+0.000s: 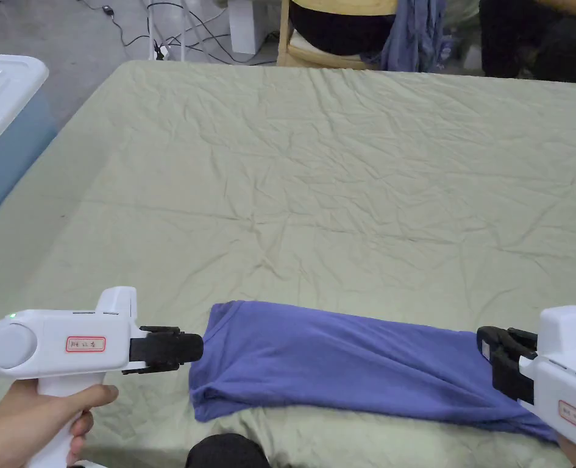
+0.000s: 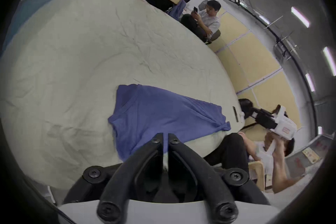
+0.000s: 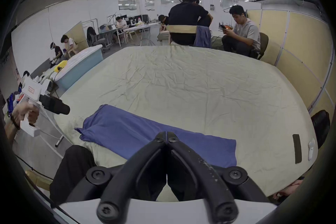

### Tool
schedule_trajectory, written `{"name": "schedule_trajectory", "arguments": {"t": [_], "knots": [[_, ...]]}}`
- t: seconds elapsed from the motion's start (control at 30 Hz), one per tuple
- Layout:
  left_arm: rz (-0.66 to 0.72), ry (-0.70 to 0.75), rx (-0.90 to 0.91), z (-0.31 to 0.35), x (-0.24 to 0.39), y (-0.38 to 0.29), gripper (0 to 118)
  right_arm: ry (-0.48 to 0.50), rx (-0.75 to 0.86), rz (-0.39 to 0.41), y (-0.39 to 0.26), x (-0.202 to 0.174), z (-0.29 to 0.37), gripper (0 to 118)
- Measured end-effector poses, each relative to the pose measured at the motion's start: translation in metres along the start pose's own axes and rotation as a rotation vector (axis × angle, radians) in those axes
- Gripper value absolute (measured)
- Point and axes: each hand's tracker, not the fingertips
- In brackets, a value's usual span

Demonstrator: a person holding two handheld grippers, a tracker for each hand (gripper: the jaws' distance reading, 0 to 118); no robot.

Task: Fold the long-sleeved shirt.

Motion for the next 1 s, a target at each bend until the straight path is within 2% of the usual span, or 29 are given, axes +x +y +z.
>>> {"name": "schedule_trajectory", "arguments": {"t": [0.03,0.1,0.17,0.3,0.33,0.4,0.47,0.6,0.87,0.9,0.97,1.0], "knots": [[-0.003,-0.025,0.005,-0.004,-0.011,0.002,55,-0.003,-0.009,0.001,0.0,-0.002,-0.003,1],[0.033,-0.032,-0.029,-0.015,-0.03,0.004,72,-0.003,-0.035,0.007,0.002,-0.006,-0.01,1],[0.039,-0.04,-0.048,-0.026,-0.05,0.004,85,-0.012,-0.045,0.019,0.0,-0.008,-0.015,1],[0.036,-0.036,-0.064,-0.047,-0.093,0.009,84,-0.022,-0.086,0.039,-0.001,-0.012,-0.024,1],[0.065,-0.08,-0.071,-0.052,-0.102,0.011,84,-0.025,-0.093,0.04,-0.002,-0.012,-0.026,1],[0.078,-0.124,-0.091,-0.062,-0.118,0.014,83,-0.034,-0.104,0.044,-0.002,-0.012,-0.03,1],[0.121,-0.03,-0.112,-0.075,-0.124,0.014,82,-0.043,-0.11,0.034,-0.001,-0.01,-0.033,1],[0.125,-0.192,-0.099,-0.091,-0.114,0.012,81,-0.042,-0.115,0.011,-0.002,-0.006,-0.036,1],[0.114,-0.25,-0.115,-0.153,-0.079,0.023,79,-0.051,-0.116,-0.001,-0.003,0.001,-0.036,1],[0.116,-0.255,-0.118,-0.155,-0.088,0.026,72,-0.052,-0.115,-0.004,-0.003,0.002,-0.036,1],[0.135,-0.213,-0.122,-0.152,-0.092,0.027,26,-0.054,-0.117,-0.005,-0.005,0.004,-0.035,1],[0.147,-0.148,-0.128,-0.151,-0.095,0.026,17,-0.056,-0.114,-0.008,-0.005,0.005,-0.034,1]]}}
